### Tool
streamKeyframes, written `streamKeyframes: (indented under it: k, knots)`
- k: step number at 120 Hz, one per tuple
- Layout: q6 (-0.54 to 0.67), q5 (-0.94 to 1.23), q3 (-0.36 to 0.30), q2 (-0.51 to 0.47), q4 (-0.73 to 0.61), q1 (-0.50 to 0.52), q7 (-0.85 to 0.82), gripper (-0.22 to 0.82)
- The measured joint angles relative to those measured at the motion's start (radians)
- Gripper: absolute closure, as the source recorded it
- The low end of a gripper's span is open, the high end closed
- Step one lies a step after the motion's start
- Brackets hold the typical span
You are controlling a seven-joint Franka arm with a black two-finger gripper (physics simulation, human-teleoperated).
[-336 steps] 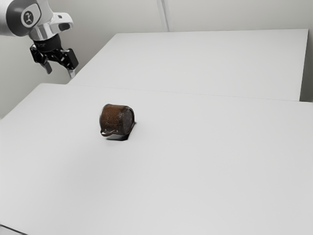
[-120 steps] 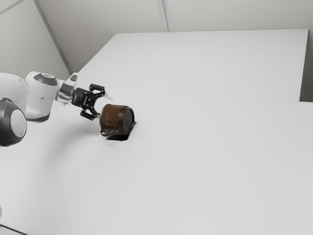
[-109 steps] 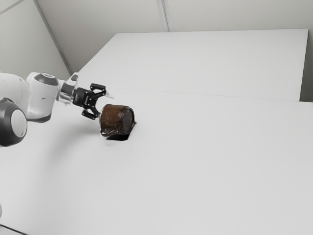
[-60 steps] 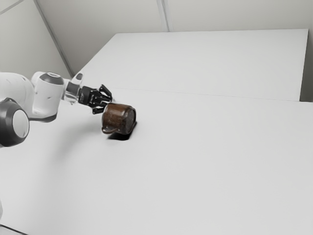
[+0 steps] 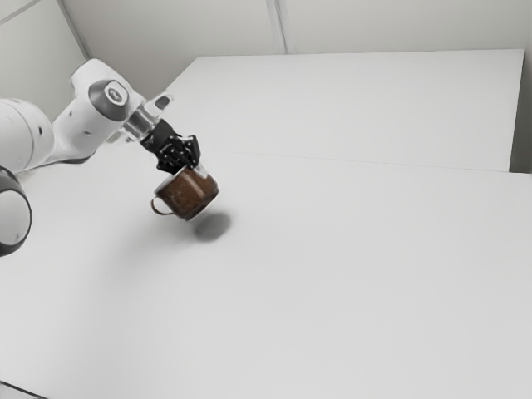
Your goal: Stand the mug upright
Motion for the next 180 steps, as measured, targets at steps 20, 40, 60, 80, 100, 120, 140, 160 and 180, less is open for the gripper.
streamKeyframes:
  k: [20,40,60,80,100,120,140,160,180]
  knots:
    - [0.068,0.305,-0.094,-0.122,-0.172,-0.017,-0.085,0.76]
    - [0.146,0.467,-0.107,-0.162,-0.264,-0.045,-0.176,0.77]
    - [0.206,0.531,-0.114,-0.158,-0.324,-0.061,-0.259,0.77]
    - [0.247,0.555,-0.116,-0.13,-0.332,-0.072,-0.328,0.77]
    - [0.275,0.563,-0.116,-0.103,-0.332,-0.077,-0.38,0.75]
    - [0.282,0.557,-0.113,-0.118,-0.329,-0.08,-0.409,0.38]
    - [0.268,0.584,-0.109,-0.184,-0.32,-0.095,-0.43,0.17]
    - [0.231,0.648,-0.108,-0.23,-0.269,-0.145,-0.439,0.08]
    - [0.106,0.676,-0.106,-0.247,-0.135,-0.148,-0.422,0.04]
